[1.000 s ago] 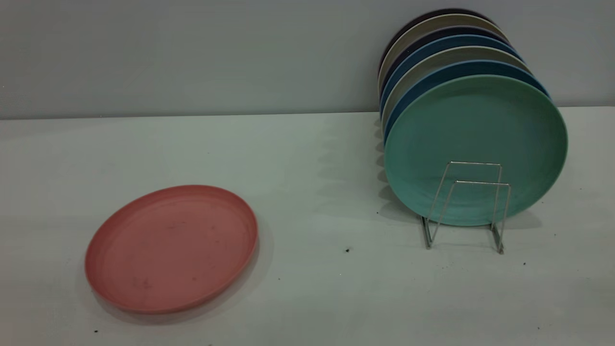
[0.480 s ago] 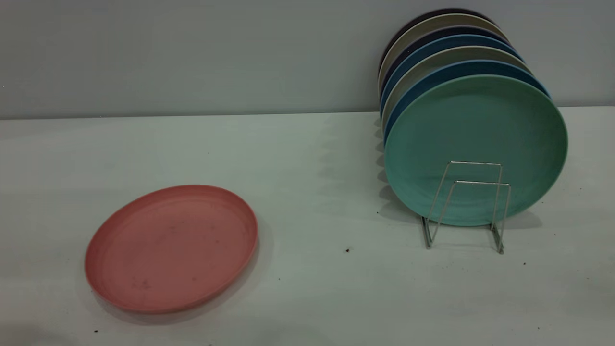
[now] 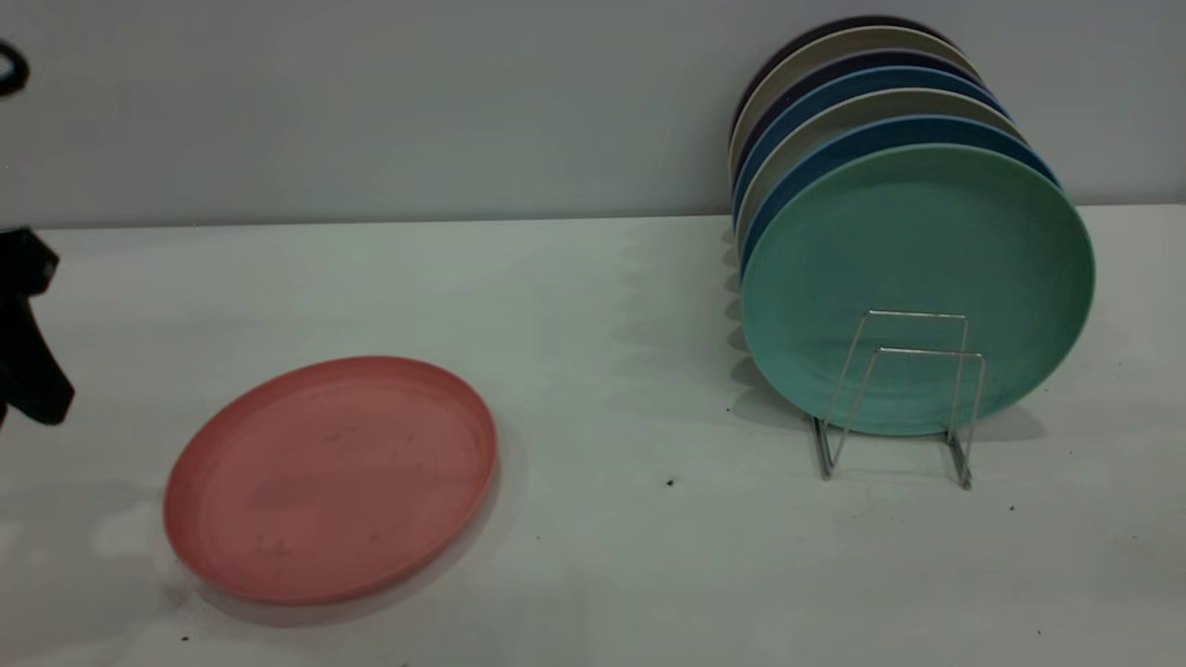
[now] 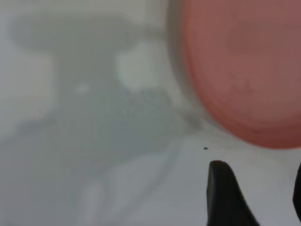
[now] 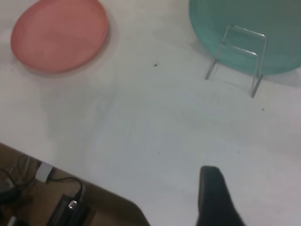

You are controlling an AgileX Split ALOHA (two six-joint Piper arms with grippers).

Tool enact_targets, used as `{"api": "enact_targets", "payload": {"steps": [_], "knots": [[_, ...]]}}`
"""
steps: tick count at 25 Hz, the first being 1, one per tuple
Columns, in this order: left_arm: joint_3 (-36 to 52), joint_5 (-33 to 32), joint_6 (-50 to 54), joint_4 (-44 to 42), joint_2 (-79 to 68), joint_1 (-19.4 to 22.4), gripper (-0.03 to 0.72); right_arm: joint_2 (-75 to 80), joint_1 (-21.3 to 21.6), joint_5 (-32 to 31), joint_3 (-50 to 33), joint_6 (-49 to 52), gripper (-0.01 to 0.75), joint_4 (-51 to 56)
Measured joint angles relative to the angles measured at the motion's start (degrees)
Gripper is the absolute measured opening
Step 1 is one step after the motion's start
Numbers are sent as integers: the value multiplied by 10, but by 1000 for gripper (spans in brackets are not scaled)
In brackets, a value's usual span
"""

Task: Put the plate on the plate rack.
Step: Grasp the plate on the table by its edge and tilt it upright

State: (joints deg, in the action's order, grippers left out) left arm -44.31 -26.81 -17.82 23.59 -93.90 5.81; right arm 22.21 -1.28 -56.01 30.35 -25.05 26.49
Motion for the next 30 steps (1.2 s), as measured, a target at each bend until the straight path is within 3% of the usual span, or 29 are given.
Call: {"api": "enact_targets", "payload": {"steps": [4,5,12,24,30], "knots": [[-3,4,-78,76,-51,41,404,0,0,11,0,-3,456,0],[-3,11,-140,136,-74,49,406,0,0,15,0,-4,456,1],[-6,52,-281,312,-137,49,406,13,0,39,0,-30,456,28],[-6,92,-305,370,-207,49,406,31,0,66,0,-39,456,31],[-7,97,-353,442,-231,49,406,32,0,79,0,-39,456,32]]}}
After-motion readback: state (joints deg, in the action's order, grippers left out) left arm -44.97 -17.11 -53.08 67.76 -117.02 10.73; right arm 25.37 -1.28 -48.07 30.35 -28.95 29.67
